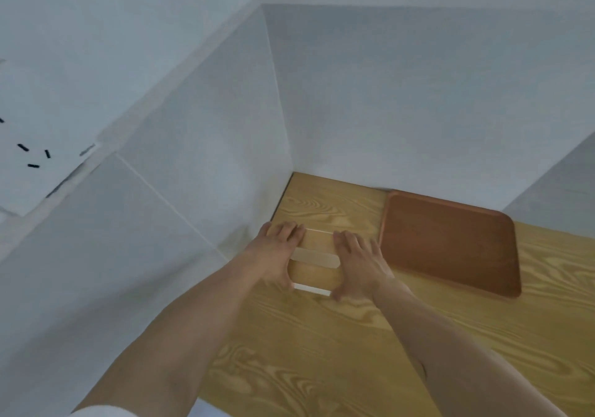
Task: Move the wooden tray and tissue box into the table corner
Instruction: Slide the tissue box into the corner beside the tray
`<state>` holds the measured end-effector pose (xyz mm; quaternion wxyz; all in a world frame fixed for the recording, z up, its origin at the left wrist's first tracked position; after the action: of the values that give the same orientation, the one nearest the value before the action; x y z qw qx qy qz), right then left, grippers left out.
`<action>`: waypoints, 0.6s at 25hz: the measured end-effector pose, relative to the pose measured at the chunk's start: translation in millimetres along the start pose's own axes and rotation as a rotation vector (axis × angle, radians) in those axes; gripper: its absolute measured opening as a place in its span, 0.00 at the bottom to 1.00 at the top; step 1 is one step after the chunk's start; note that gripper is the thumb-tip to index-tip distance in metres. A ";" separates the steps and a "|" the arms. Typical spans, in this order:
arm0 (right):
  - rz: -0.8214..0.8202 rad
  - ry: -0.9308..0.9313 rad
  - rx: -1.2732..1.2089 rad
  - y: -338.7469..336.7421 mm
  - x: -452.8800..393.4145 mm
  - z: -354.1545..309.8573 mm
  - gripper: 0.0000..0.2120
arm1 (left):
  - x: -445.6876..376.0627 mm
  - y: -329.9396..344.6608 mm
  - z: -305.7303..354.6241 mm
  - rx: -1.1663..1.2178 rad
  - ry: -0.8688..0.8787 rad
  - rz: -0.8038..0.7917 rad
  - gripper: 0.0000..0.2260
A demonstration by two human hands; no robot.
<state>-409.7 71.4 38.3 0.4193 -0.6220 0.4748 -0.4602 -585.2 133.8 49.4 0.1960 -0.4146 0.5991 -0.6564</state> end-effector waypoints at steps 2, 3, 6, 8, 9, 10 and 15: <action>-0.009 0.030 -0.003 4.0 -14.2 -0.1 0.66 | -14.7 2.7 -10.0 -0.014 0.021 0.002 0.62; -0.018 0.039 -0.006 4.9 -22.2 0.6 0.66 | -22.0 3.9 -15.7 -0.010 0.031 0.007 0.62; -0.045 0.044 -0.002 5.3 -41.9 1.0 0.65 | -35.9 7.5 -30.5 0.017 0.032 0.004 0.62; -0.049 0.049 0.000 6.3 -54.5 -1.8 0.65 | -44.6 10.3 -40.4 0.029 0.030 -0.008 0.62; -0.049 0.055 0.000 6.7 -59.4 -3.3 0.65 | -48.9 11.0 -43.9 0.029 0.034 -0.010 0.62; -0.050 0.062 -0.001 7.2 -63.6 -4.4 0.65 | -52.5 11.5 -46.7 0.029 0.041 -0.013 0.62; -0.069 0.090 0.008 8.7 -70.3 -4.5 0.65 | -61.4 12.7 -49.9 0.048 0.069 -0.042 0.61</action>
<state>-424.6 138.0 18.8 0.3840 -0.6148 0.4697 -0.5039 -591.5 208.6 21.3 0.1715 -0.3993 0.5809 -0.6883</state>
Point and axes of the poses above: each hand's wrist, its own x-axis away from the middle knuckle, its own y-axis out of the palm, z = x × y, the point moved 5 cm from there along -x, towards the middle knuckle, and after that the axes turned 10 degrees about z, right-handed, at the moved point
